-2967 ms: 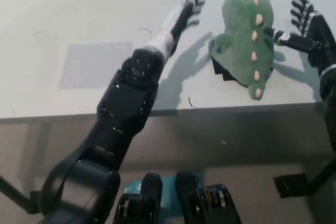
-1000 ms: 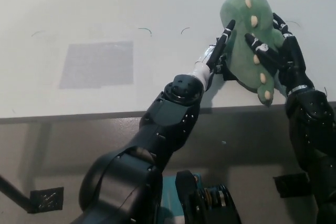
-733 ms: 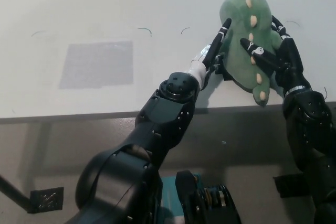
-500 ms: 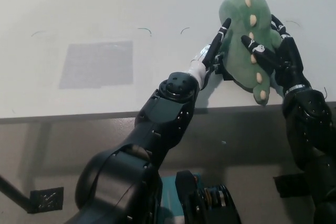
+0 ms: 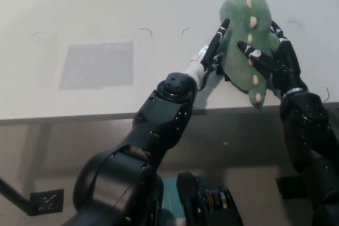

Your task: Use both hands to pick up a dinasour on the right side and move it to the left side

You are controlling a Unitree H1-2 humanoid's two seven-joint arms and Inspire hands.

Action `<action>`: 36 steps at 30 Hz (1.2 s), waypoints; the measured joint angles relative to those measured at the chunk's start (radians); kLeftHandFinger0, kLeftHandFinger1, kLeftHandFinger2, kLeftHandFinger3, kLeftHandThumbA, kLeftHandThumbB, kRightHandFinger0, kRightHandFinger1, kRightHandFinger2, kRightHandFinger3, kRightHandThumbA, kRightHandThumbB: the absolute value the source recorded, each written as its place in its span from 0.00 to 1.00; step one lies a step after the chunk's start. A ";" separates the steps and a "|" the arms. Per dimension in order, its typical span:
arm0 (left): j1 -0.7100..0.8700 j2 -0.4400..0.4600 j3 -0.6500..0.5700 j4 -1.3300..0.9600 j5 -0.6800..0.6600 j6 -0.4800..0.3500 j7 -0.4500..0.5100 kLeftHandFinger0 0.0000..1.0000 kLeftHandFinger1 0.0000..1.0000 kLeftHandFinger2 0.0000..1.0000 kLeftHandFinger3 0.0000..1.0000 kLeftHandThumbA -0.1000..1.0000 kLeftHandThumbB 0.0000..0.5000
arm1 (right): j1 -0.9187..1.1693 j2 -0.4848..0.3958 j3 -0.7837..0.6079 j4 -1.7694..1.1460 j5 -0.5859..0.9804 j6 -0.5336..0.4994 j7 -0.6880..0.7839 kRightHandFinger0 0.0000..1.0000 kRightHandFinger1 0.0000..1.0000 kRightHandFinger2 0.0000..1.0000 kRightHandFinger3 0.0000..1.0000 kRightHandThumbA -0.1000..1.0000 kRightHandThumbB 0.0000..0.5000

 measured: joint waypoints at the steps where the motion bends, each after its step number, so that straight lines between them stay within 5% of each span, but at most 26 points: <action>1: 0.004 0.001 0.000 0.000 0.000 -0.002 -0.001 1.00 1.00 1.00 1.00 1.00 0.31 | 0.001 0.004 0.001 0.001 -0.001 -0.002 -0.001 1.00 1.00 1.00 1.00 1.00 0.31; 4: 0.017 0.004 0.009 -0.007 -0.007 -0.011 -0.001 1.00 1.00 1.00 1.00 1.00 0.37 | 0.001 0.016 0.008 0.014 -0.003 -0.014 -0.012 1.00 1.00 1.00 1.00 1.00 0.30; 10: 0.054 0.012 0.015 -0.037 -0.021 -0.021 -0.003 1.00 1.00 1.00 1.00 1.00 0.34 | 0.001 0.036 0.017 0.051 -0.005 -0.044 -0.025 1.00 1.00 1.00 1.00 1.00 0.44; 16: 0.092 0.029 0.019 -0.067 -0.037 -0.045 -0.023 1.00 1.00 1.00 1.00 1.00 0.38 | -0.001 0.060 0.032 0.082 -0.006 -0.071 -0.039 1.00 1.00 1.00 1.00 1.00 0.22; 19: 0.109 0.038 0.015 -0.081 -0.039 -0.058 -0.026 1.00 1.00 1.00 1.00 1.00 0.44 | -0.001 0.070 0.052 0.084 -0.018 -0.083 -0.056 1.00 1.00 1.00 1.00 1.00 0.23; 27: 0.143 0.054 0.007 -0.110 -0.039 -0.081 -0.014 1.00 1.00 1.00 1.00 1.00 0.14 | -0.004 0.099 0.094 0.093 -0.051 -0.098 -0.119 1.00 1.00 1.00 1.00 1.00 0.17; 31: 0.177 0.061 0.028 -0.138 -0.049 -0.111 -0.003 1.00 1.00 1.00 1.00 1.00 0.14 | -0.004 0.116 0.119 0.093 -0.067 -0.099 -0.136 1.00 1.00 1.00 1.00 1.00 0.21; 36: 0.227 0.082 0.038 -0.189 -0.056 -0.149 0.011 1.00 1.00 1.00 1.00 1.00 0.17 | -0.004 0.150 0.151 0.093 -0.080 -0.107 -0.147 1.00 1.00 1.00 1.00 1.00 0.05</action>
